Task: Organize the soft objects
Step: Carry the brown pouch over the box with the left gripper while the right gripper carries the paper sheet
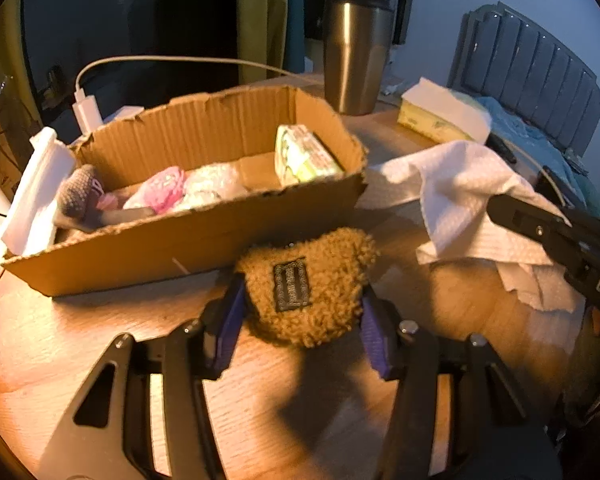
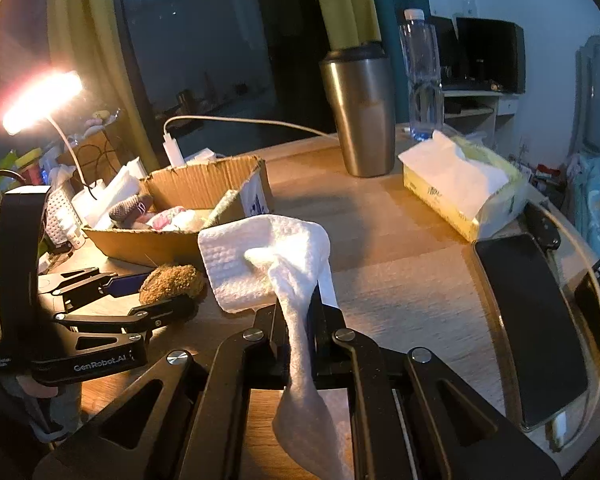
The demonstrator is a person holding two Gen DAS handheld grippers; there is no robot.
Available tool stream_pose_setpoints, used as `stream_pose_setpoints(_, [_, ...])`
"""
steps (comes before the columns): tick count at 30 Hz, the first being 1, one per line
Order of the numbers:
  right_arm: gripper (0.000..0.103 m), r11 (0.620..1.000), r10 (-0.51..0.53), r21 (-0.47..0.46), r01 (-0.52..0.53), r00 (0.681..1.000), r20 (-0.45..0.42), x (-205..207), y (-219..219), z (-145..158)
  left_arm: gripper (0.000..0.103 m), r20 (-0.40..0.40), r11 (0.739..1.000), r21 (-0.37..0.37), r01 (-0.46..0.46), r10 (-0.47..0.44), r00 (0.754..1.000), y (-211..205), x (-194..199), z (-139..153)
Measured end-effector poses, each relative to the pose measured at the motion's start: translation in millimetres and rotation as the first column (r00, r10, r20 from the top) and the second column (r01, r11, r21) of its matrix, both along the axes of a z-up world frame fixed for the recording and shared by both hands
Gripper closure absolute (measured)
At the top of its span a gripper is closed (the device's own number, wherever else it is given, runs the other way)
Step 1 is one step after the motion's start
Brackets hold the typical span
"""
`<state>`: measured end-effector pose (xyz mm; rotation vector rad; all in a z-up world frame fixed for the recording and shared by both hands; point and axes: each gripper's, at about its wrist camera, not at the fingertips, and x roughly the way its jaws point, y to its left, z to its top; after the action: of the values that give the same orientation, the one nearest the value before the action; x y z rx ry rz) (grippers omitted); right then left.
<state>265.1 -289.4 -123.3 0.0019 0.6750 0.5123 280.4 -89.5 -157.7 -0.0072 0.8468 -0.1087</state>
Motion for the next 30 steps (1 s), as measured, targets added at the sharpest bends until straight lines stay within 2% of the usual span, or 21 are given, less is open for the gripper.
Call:
stream_pose_setpoints(15, [0.096,0.999,-0.041,-0.014,0.042,0.994,0.100,-22,6,40,0.050,0.155,1.000,-0.027,0.008,-0.004,0.988,21,-29,58])
stream_pose_setpoints(30, [0.096,0.998,-0.048,-0.014,0.053,0.968,0.245,-35,34,94,0.050,0.332,0.997,-0.075,-0.011,0.035,0.943,51,-39,118])
